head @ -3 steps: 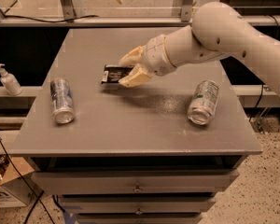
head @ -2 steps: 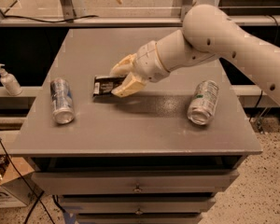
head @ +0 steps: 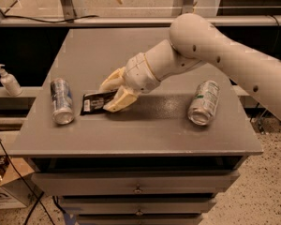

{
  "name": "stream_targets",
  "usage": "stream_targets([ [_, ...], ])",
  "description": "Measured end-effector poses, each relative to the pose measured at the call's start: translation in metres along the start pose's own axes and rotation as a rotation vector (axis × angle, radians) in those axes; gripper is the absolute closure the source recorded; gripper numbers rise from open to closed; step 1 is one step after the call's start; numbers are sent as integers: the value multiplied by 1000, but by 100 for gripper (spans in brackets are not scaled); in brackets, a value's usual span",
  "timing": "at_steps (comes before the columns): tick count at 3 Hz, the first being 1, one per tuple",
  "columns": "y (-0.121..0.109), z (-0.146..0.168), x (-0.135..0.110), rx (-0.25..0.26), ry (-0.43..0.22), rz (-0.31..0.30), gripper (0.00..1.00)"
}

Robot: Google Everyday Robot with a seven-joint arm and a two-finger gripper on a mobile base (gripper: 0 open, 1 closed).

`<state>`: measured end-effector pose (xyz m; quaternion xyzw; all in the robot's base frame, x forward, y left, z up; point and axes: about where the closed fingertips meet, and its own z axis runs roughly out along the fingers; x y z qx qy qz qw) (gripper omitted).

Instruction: Move rxbar chocolate near redbull can

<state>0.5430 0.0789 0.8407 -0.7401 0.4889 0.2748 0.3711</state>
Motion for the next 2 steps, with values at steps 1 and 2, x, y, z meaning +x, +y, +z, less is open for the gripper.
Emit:
stream_targets([
  [1, 7, 7, -1, -23, -6, -7, 35],
  [2, 7, 8, -2, -26, -7, -8, 12],
])
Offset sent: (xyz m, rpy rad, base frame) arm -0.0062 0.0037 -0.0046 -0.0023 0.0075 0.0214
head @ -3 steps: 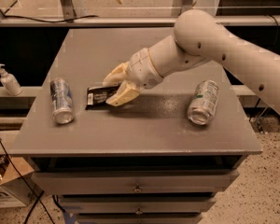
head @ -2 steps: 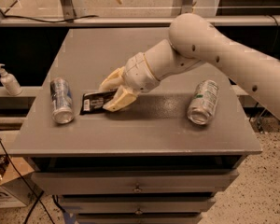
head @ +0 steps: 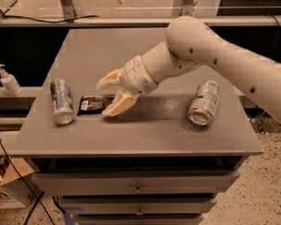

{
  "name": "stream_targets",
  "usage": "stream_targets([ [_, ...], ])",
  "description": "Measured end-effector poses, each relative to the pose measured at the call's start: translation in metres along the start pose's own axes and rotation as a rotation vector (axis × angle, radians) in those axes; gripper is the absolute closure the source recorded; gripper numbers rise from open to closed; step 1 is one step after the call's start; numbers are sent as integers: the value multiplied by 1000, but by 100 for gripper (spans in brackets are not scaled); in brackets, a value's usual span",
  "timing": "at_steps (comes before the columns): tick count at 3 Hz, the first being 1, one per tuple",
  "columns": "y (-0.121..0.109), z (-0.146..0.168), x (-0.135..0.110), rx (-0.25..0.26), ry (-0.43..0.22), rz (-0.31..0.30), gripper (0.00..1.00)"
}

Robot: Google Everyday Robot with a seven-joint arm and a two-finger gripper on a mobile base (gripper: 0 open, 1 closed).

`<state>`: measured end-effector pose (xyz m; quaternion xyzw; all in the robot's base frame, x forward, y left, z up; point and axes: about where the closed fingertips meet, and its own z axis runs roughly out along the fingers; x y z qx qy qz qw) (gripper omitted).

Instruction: Move rxbar chocolate near redbull can

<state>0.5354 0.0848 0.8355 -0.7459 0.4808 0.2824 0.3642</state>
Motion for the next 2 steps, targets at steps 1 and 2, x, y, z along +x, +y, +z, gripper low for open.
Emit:
stream_targets([
  [1, 0, 2, -1, -3, -1, -1, 0],
  [2, 0, 2, -1, -3, -1, -1, 0],
])
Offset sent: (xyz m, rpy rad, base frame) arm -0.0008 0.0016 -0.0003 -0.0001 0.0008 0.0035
